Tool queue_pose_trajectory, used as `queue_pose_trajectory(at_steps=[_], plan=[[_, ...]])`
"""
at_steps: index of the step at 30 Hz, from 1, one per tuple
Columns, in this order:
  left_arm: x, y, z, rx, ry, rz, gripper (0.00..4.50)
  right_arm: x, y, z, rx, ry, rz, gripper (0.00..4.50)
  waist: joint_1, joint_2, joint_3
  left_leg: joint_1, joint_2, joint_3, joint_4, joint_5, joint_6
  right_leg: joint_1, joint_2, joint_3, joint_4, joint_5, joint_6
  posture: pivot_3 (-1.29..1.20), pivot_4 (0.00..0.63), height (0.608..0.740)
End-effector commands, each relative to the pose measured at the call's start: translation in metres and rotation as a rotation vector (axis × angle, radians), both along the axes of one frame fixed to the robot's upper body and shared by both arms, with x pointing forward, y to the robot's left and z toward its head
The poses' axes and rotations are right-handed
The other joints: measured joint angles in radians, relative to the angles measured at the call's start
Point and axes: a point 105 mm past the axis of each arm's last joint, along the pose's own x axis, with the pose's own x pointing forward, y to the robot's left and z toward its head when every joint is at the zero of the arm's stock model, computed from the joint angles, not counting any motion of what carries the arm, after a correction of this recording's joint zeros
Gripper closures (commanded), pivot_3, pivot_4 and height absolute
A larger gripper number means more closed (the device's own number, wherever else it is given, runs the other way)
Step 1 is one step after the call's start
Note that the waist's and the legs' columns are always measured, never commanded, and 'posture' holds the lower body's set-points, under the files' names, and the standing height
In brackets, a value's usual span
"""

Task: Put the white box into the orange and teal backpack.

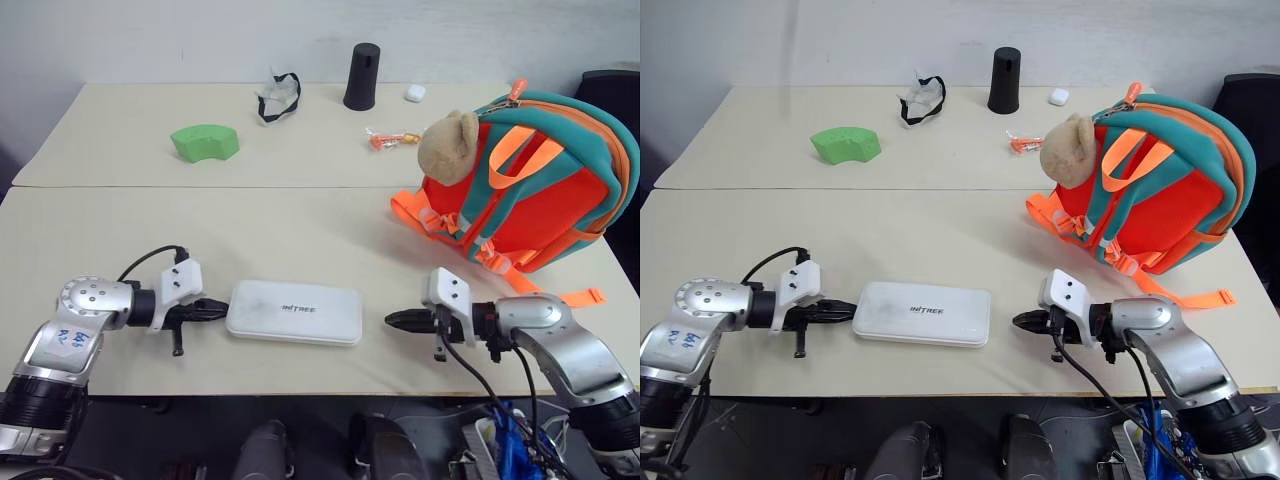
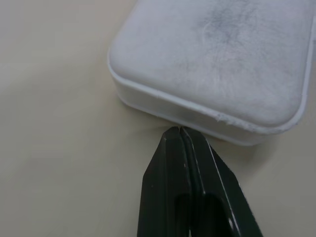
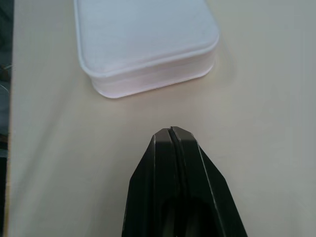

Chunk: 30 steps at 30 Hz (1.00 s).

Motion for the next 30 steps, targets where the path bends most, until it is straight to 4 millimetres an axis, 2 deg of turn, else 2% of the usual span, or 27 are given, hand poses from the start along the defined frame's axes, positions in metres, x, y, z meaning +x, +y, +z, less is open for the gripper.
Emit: queue_pose_trajectory(at_steps=[1,8,13,16,18,22,25,27,30], plan=[[0.003,-0.013,0.004,-0.01,-0.028,-0.033,4.47,0.006,0.001,0.005,-0.005,-0.048,-0.007,4.5,0.0,0.0,0.0,0.0,0.0,0.0,0.001,0.0,0.0,0.0,0.0,0.0,0.0,0.0,0.0,0.0,0.15,0.74],[0.001,-0.023,-0.002,-0.024,-0.019,-0.043,4.47,0.01,-0.007,0.003,-0.021,-0.059,-0.03,4.5,0.0,0.0,0.0,0.0,0.0,0.0,0.003,0.0,0.0,0.0,0.0,0.0,0.001,0.0,0.0,0.0,0.15,0.74],[-0.002,-0.005,0.006,-0.079,0.037,0.054,4.47,0.01,-0.011,0.002,-0.028,-0.061,-0.036,4.5,-0.001,0.0,0.0,0.0,0.001,0.0,0.004,0.0,0.0,0.001,0.0,0.0,0.001,0.0,0.0,0.0,0.15,0.74],[0.007,0.01,0.021,-0.185,0.118,0.209,3.91,0.009,-0.011,0.001,-0.035,-0.066,-0.026,4.5,-0.002,0.0,0.0,0.0,0.002,-0.001,0.004,0.0,0.0,0.001,0.001,0.001,0.001,0.0,0.0,0.0,0.15,0.74],[0.008,0.017,0.026,-0.228,0.221,0.272,3.32,0.009,-0.01,0.0,-0.046,-0.072,-0.011,4.5,-0.002,0.0,0.0,0.0,0.002,-0.001,0.005,0.0,0.0,0.001,0.001,0.001,0.002,0.0,0.0,0.0,0.15,0.74],[0.004,0.013,0.037,-0.32,0.352,0.264,2.06,0.011,-0.009,-0.002,-0.067,-0.097,0.01,4.5,0.0,0.0,0.0,-0.001,0.001,-0.001,0.006,0.0,0.0,0.001,0.002,0.0,0.002,0.0,0.0,0.0,0.15,0.74],[0.0,0.005,0.043,-0.399,0.528,0.284,1.07,0.012,-0.007,-0.003,-0.067,-0.104,0.016,4.5,0.0,0.0,0.0,-0.001,0.001,-0.001,0.008,0.0,0.001,0.002,0.002,0.001,0.002,0.0,0.001,0.0,0.15,0.74],[-0.001,0.0,0.041,-0.39,0.597,0.305,0.43,0.012,-0.006,-0.002,-0.066,-0.108,0.023,4.5,-0.001,0.0,0.0,-0.001,0.001,-0.002,0.008,0.0,0.001,0.002,0.003,0.001,0.003,0.0,0.001,0.0,0.15,0.74],[0.002,-0.011,0.041,-0.418,0.668,0.32,0.43,0.011,-0.003,-0.001,-0.064,-0.114,0.034,4.5,-0.001,-0.001,0.0,-0.001,0.001,-0.002,0.009,0.0,0.001,0.002,0.003,0.001,0.008,0.0,0.001,0.0,0.15,0.74]])
